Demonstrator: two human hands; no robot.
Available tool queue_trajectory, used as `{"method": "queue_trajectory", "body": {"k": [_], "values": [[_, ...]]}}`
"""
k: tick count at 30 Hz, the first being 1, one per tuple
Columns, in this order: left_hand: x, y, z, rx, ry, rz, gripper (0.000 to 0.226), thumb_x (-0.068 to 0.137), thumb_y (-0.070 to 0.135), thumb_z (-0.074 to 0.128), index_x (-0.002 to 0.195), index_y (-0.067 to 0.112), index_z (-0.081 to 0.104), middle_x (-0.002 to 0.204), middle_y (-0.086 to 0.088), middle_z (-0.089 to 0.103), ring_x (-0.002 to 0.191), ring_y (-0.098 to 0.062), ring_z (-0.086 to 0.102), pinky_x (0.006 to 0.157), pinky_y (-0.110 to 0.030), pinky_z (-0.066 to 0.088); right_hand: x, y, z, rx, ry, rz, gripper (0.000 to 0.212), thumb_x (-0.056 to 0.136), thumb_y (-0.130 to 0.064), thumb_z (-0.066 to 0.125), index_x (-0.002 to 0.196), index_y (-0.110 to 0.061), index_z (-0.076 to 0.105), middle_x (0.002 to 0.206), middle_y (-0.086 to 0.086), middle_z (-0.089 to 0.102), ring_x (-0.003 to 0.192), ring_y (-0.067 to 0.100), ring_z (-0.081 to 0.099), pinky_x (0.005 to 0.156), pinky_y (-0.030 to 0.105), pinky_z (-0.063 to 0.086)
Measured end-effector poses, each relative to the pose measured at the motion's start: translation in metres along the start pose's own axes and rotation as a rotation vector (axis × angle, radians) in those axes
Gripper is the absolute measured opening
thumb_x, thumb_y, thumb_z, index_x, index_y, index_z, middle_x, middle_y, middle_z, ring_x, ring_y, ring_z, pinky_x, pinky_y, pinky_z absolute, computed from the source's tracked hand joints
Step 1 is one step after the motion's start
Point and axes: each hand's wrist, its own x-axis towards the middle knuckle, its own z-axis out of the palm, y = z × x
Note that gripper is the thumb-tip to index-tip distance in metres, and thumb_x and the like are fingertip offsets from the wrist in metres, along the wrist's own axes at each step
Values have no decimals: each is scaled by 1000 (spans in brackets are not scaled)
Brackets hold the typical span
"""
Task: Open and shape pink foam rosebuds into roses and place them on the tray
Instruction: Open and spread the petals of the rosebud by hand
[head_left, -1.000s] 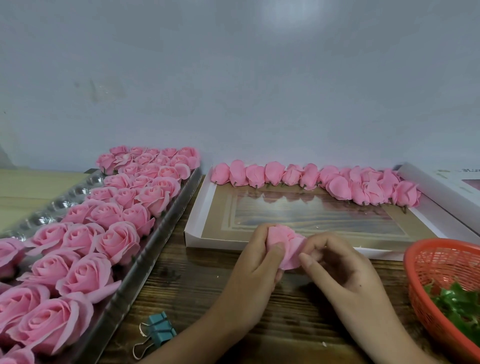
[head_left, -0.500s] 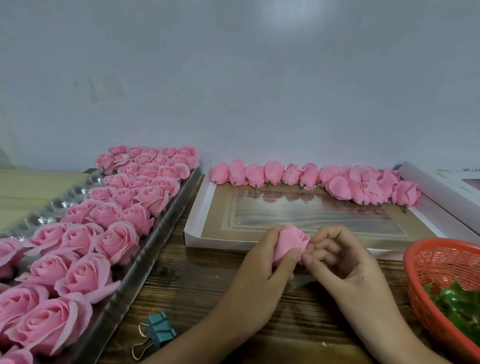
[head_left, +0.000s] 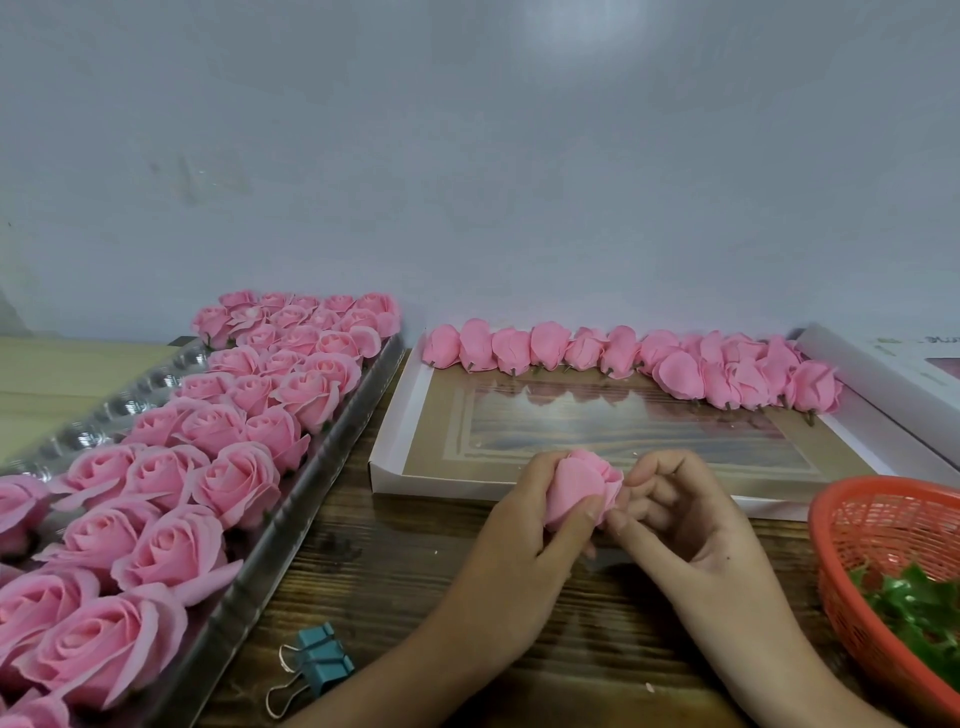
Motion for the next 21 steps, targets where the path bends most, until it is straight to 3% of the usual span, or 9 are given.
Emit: {"method": "queue_trajectory", "body": {"k": [4, 7, 10, 14, 21], "values": [[0, -2, 2, 17, -27, 18, 13, 97, 24, 45, 105, 33, 51, 75, 22, 57, 65, 1, 52, 64, -9, 40, 0, -5, 4, 9, -2, 1, 32, 73, -16, 69, 94, -1, 51, 73, 3, 62, 66, 19, 62, 67, 29, 52], [-1, -1, 3, -6, -45, 29, 14, 98, 36, 38, 105, 40, 49, 77, 25, 55, 68, 3, 50, 66, -9, 39, 1, -5, 4, 19, 11, -7, 25, 74, -13, 66, 93, -1, 53, 76, 2, 63, 70, 15, 61, 69, 19, 52], [-2, -5, 3, -64, -36, -16, 33, 93, 50, 31, 121, 45, 47, 75, 20, 54, 69, 2, 48, 69, -13, 41, 0, -3, 2, 29, 15, -10, 20, 77, -10, 63, 92, 0, 54, 77, 5, 61, 72, 16, 59, 71, 17, 51], [-4, -11, 4, -105, -40, -83, 49, 89, 43, 29, 137, 43, 34, 72, 12, 52, 71, -3, 47, 72, -25, 43, 0, -3, 1, 49, 19, -5, 20, 75, -10, 65, 90, -1, 55, 75, 5, 62, 70, 14, 60, 70, 15, 51], [-2, -12, 4, -55, -49, -68, 52, 89, 48, 31, 141, 47, 26, 75, 26, 55, 73, 3, 49, 73, -17, 42, 1, -4, 1, 14, 9, -11, 26, 72, -11, 68, 92, -2, 55, 76, 1, 65, 70, 11, 62, 70, 14, 52]]}}
